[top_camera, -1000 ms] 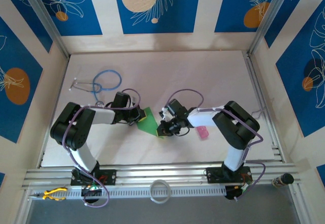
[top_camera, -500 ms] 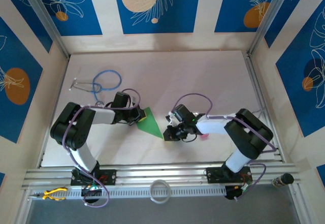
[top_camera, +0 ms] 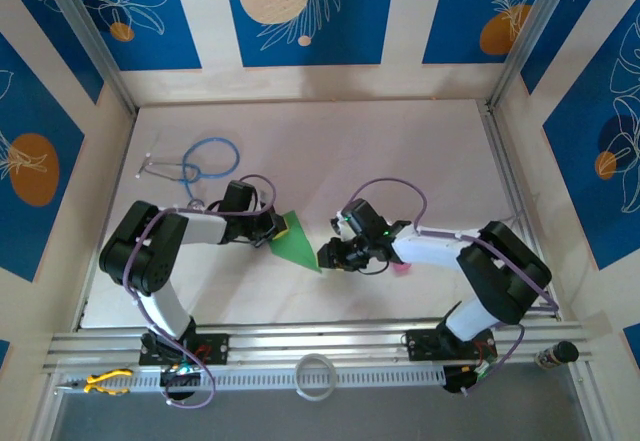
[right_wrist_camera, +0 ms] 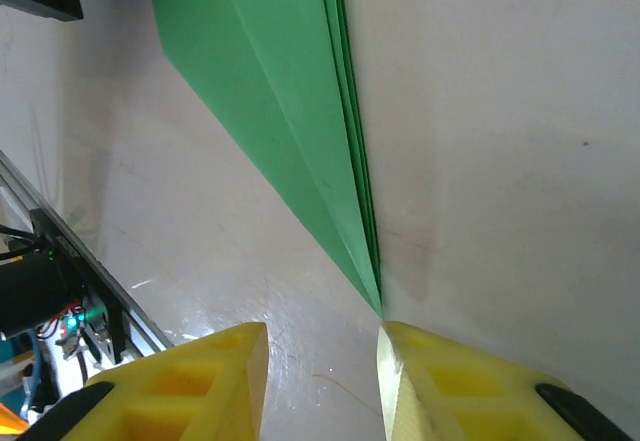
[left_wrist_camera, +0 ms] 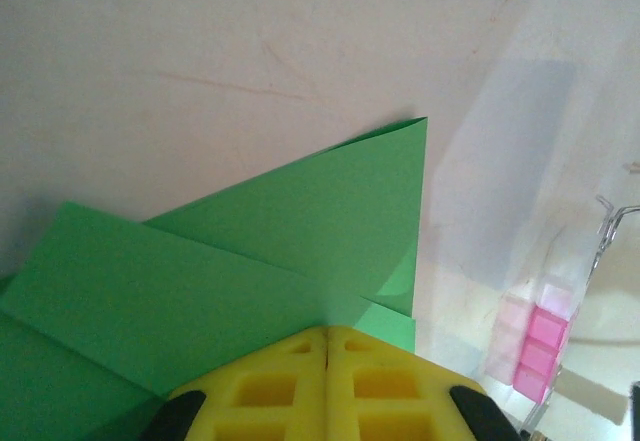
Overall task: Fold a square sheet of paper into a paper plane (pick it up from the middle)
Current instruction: Turn over the paper at the center of the table.
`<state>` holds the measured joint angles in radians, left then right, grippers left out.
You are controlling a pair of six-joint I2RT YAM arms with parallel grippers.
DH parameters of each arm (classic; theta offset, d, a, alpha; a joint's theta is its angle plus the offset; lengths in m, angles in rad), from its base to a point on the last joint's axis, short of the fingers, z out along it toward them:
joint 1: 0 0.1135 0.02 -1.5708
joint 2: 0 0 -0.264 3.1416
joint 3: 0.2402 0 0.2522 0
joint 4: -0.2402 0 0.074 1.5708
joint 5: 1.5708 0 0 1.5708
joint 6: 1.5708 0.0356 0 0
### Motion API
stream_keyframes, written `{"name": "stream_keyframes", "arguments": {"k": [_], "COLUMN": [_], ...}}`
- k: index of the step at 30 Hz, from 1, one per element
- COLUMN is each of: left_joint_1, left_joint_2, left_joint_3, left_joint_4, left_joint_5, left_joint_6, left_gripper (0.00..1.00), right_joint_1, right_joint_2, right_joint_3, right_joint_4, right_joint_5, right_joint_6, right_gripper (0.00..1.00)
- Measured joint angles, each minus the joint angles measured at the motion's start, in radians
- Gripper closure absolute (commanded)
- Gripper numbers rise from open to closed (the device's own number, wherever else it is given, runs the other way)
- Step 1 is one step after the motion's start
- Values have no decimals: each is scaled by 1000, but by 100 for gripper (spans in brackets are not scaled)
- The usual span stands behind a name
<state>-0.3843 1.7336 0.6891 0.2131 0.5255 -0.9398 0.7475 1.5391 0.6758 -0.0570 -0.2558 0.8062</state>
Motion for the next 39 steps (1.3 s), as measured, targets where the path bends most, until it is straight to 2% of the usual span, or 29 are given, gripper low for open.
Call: {"name": "stream_keyframes", "arguments": {"k": [7, 18, 39], "left_joint_1": [1, 1, 1], "left_joint_2": [4, 5, 4], "left_joint_3": [0, 0, 1], "left_joint_4": [9, 9, 8], "left_joint_5": [2, 2, 2], "left_joint_6": [-21, -24, -24], "left_gripper": [96, 96, 96], "right_joint_1": [0, -9, -22], "right_joint_2": [74, 86, 97], "right_joint_3": [14, 14, 14], "right_joint_4": [1, 26, 129], "right_joint_5": [-18, -27, -63], "right_joint_6": [57, 113, 132], "right_gripper": [65, 69, 69]}}
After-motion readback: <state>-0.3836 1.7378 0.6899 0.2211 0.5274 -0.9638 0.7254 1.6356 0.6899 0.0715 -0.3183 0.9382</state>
